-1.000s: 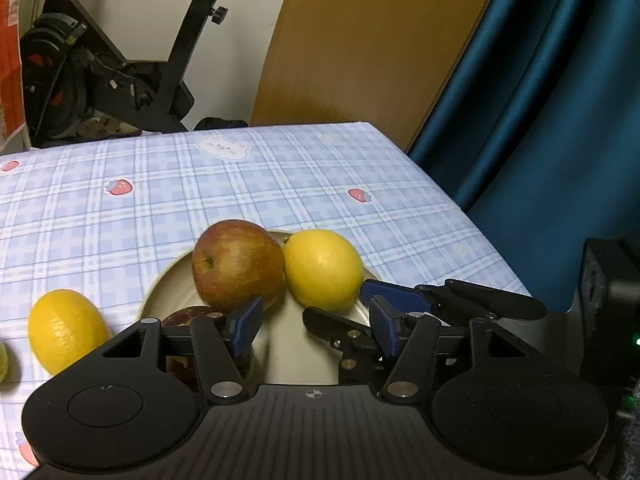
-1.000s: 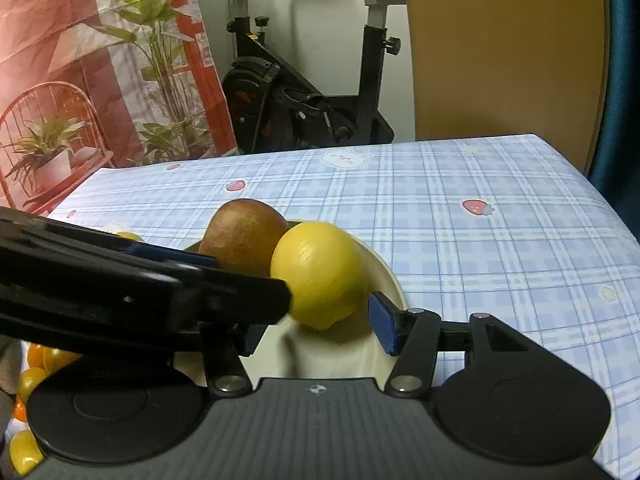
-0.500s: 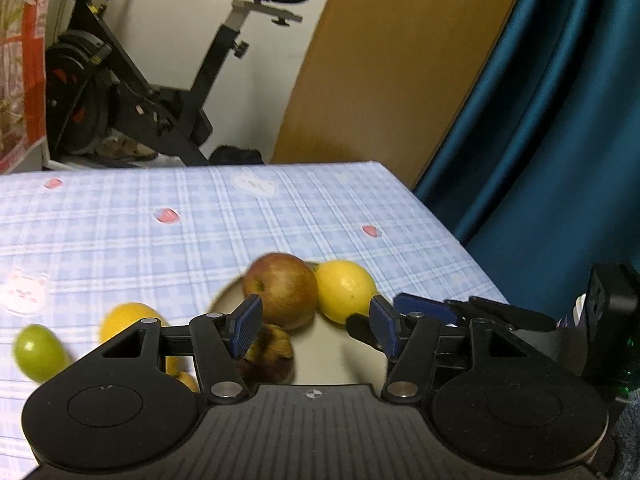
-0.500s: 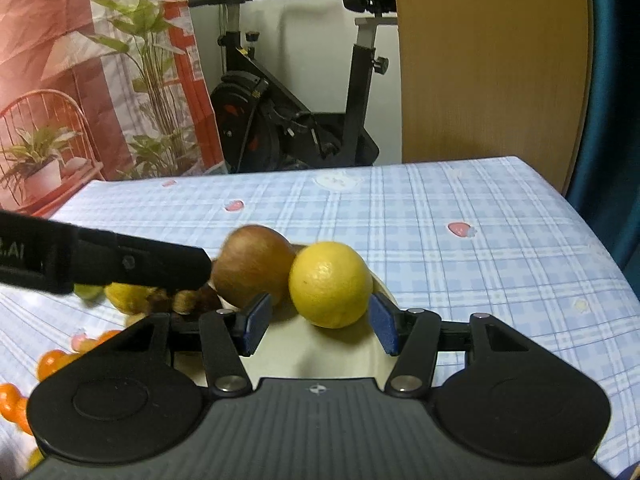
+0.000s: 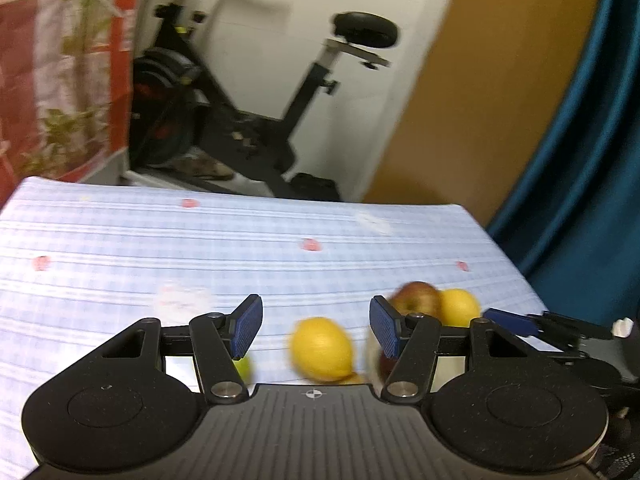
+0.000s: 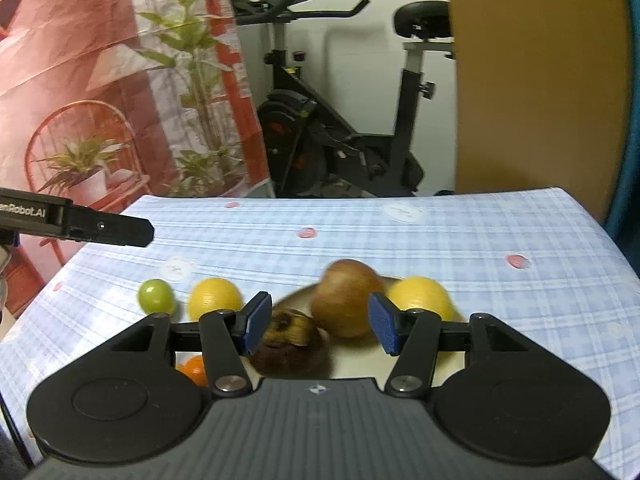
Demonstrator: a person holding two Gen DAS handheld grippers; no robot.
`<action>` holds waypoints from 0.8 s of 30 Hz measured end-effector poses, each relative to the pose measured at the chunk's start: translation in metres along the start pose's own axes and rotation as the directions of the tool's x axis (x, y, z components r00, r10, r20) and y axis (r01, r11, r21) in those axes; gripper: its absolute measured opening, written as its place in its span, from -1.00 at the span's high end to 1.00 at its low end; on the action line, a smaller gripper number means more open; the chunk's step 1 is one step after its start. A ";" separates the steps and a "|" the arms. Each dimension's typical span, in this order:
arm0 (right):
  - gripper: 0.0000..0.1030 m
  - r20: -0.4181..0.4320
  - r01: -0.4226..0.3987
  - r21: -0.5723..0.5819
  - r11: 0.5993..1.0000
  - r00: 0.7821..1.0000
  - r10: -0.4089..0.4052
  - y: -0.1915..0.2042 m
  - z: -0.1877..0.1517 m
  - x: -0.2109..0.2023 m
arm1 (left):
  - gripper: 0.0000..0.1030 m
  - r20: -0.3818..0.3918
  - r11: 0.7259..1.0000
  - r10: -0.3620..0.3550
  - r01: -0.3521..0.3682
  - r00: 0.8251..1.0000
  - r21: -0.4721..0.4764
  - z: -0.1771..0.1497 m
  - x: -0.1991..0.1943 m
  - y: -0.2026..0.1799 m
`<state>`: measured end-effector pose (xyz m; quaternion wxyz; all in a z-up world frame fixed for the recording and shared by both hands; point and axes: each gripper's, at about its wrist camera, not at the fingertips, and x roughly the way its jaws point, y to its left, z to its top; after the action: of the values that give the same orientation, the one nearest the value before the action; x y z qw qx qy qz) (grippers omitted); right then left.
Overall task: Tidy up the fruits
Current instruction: 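Move the right tool to the second yellow lemon and close on it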
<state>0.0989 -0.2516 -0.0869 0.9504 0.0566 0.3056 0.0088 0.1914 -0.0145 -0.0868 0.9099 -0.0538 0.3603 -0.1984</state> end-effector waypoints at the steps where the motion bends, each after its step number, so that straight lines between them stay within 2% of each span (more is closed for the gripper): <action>1: -0.11 0.000 -0.008 -0.007 1.000 1.000 0.008 0.005 0.001 0.001 | -0.20 0.000 1.000 0.011 -0.011 1.000 -0.006 0.001 -0.003 0.008; 5: -0.11 -0.011 -0.046 -0.042 0.998 0.999 0.046 0.023 0.004 0.010 | -0.21 0.004 0.999 0.044 -0.044 0.999 -0.021 0.004 -0.013 0.031; 10: -0.11 -0.043 -0.083 -0.089 0.993 0.996 0.079 0.042 0.008 0.028 | -0.21 -0.001 0.998 0.044 -0.044 0.999 -0.046 0.004 -0.012 0.049; 24: -0.11 -0.154 -0.159 -0.210 0.965 0.980 0.128 0.073 0.008 0.080 | -0.21 -0.059 0.997 -0.062 0.059 0.996 -0.050 -0.007 0.035 0.034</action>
<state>0.1701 -0.1755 -0.1181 0.9241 -0.0283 0.3632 0.1157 0.2205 0.0034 -0.1227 0.8906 -0.0806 0.3907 -0.2186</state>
